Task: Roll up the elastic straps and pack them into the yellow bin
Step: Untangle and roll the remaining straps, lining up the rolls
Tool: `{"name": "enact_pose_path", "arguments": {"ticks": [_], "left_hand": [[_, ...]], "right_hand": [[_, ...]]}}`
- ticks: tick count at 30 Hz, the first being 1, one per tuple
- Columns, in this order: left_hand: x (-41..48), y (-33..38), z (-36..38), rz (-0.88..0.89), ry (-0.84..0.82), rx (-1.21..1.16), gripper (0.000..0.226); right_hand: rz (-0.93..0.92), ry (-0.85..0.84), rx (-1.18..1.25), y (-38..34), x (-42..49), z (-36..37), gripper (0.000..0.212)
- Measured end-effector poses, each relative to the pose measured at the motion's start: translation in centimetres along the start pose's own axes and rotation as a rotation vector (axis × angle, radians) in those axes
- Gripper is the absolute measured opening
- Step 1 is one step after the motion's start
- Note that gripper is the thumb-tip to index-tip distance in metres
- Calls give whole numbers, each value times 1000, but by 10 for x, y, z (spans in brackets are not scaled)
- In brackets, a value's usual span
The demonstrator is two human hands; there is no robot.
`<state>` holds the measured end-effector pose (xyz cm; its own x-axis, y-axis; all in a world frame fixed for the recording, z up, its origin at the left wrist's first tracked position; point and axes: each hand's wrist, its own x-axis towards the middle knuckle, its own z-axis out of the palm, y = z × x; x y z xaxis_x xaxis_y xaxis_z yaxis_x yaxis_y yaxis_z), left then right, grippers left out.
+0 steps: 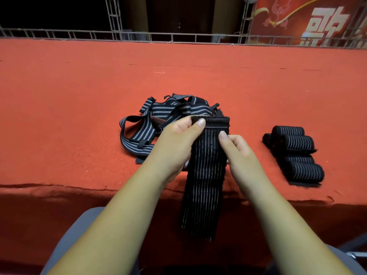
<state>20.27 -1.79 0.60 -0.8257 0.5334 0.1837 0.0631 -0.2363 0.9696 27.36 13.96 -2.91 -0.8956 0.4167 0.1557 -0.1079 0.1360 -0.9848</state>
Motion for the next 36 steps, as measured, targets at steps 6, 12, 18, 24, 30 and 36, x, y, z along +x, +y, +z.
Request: {"name": "enact_pose_path", "arguments": {"ticks": [6,12,18,24,30,36], "left_hand": [[5,12,-4,-18,17,-244,26],[10,11,-11,-24,97,-293,20],[16,9,-18,23,99,-266,21],[16,2,-33,73,117,48,21],[15,-9,-37,125,104,199,21],[16,-16,-34,126,145,276,20]], "right_hand": [[199,-299,130,2,-11,9,52],[316,-564,243,9,-16,15,45],[361,-692,374,19,-18,18,34],[415,-688,290,21,-13,16,31],[458,-743,230,19,-13,8,32],[309,-485,241,10,-11,12,24]]}}
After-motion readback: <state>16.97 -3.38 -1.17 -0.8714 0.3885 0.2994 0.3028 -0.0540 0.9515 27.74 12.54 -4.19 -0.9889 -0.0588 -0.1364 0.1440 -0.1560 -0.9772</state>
